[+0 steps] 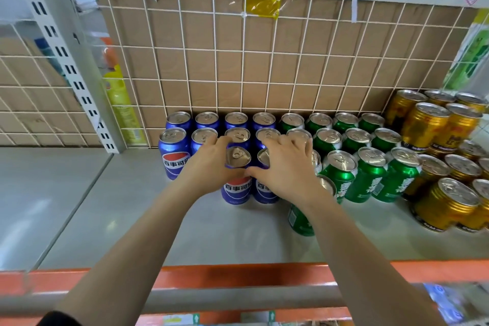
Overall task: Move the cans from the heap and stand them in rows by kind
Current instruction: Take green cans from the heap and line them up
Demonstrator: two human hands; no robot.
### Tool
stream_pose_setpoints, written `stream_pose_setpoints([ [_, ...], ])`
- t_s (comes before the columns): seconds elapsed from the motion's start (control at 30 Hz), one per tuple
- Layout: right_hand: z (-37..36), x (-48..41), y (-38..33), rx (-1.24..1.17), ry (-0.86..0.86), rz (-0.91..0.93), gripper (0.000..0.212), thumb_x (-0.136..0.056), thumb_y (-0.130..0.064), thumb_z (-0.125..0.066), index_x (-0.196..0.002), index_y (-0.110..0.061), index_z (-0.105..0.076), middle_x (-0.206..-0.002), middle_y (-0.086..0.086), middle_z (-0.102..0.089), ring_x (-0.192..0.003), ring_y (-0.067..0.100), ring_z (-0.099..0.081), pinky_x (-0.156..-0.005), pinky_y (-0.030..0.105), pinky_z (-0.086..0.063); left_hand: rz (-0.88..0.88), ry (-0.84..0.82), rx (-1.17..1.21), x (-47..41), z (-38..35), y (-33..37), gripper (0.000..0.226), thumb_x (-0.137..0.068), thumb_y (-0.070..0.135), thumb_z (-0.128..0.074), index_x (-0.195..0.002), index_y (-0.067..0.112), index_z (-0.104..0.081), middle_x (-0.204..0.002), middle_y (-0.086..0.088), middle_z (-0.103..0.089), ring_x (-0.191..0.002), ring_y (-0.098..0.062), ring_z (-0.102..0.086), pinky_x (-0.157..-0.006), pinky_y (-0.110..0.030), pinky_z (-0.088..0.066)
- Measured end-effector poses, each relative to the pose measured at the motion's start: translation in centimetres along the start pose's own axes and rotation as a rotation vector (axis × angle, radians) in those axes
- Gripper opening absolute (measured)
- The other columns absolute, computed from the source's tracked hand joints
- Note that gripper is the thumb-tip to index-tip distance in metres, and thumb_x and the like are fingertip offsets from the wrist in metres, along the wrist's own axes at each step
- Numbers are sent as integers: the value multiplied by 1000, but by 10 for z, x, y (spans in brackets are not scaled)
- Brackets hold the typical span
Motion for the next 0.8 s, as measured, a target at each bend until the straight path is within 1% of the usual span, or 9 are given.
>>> stream_pose_setpoints([
  [0.13,-4,11,-20,44,20,49,58,-82,-60,-53,-122,-19,-52,-135,6,-44,-126,34,-33,-112,55,-15,0,92,-2,18,11,-15,79,-79,45,-67,-144,21,-28,-147,-2,-34,-130,-24,-40,-99,-35,-41],
  [0.2,-5,18,-33,37,37,67,55,-83,-56,-54,-124,-20,-51,-136,6,-42,-129,33,-30,-113,56,-11,13,136,29,30,19,-29,78,-79,47,-66,-143,23,-29,-144,-4,-35,-129,-25,-39,-101,-39,-39],
  [0.27,-6,22,-51,18,43,96,53,-85,-50,-56,-129,-22,-49,-141,6,-38,-133,32,-26,-114,56,-8,37,203,85,46,29,-48,72,-79,45,-67,-139,22,-36,-141,-6,-35,-129,-27,-38,-104,-39,-36],
  [0.33,-10,27,-74,15,37,138,52,-86,-48,-55,-130,-21,-48,-141,6,-37,-132,31,-27,-114,55,-11,81,241,110,65,38,-72,68,-81,40,-67,-139,20,-36,-143,-8,-32,-133,-28,-32,-107,-37,-29],
  [0.43,-27,38,-118,36,-6,208,57,-88,-48,-53,-136,-20,-42,-143,7,-35,-134,31,-26,-115,50,-10,212,218,129,99,44,-121,68,-85,41,-62,-142,17,-33,-149,-13,-23,-138,-29,-25,-110,-36,-23],
  [0.53,-46,50,-168,26,-60,246,58,-89,-48,-52,-138,-20,-39,-143,8,-34,-132,31,-27,-115,51,-12,351,229,201,143,62,-175,66,-85,44,-60,-141,19,-35,-148,-12,-21,-136,-31,-29,-110,-38,-25],
  [0.7,-89,80,-276,-3,-160,383,62,-86,-51,-54,-137,-18,-40,-141,8,-38,-131,33,-30,-112,49,-16,566,353,224,246,116,-269,65,-84,40,-64,-139,16,-39,-141,-15,-32,-132,-32,-35,-109,-36,-26],
  [0.8,-112,104,-342,-50,-180,478,60,-83,-49,-60,-132,-16,-49,-136,9,-45,-128,32,-36,-110,46,-21,686,428,185,318,149,-318,71,-81,52,-59,-138,14,-42,-138,-15,-40,-130,-31,-36,-105,-36,-28],
])
Point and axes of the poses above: each hand's wrist, its own x-axis away from the middle knuckle, its own z-axis out of the back of the hand, y = z × x, the point moved 10 cm from there along -x, towards the middle knuckle
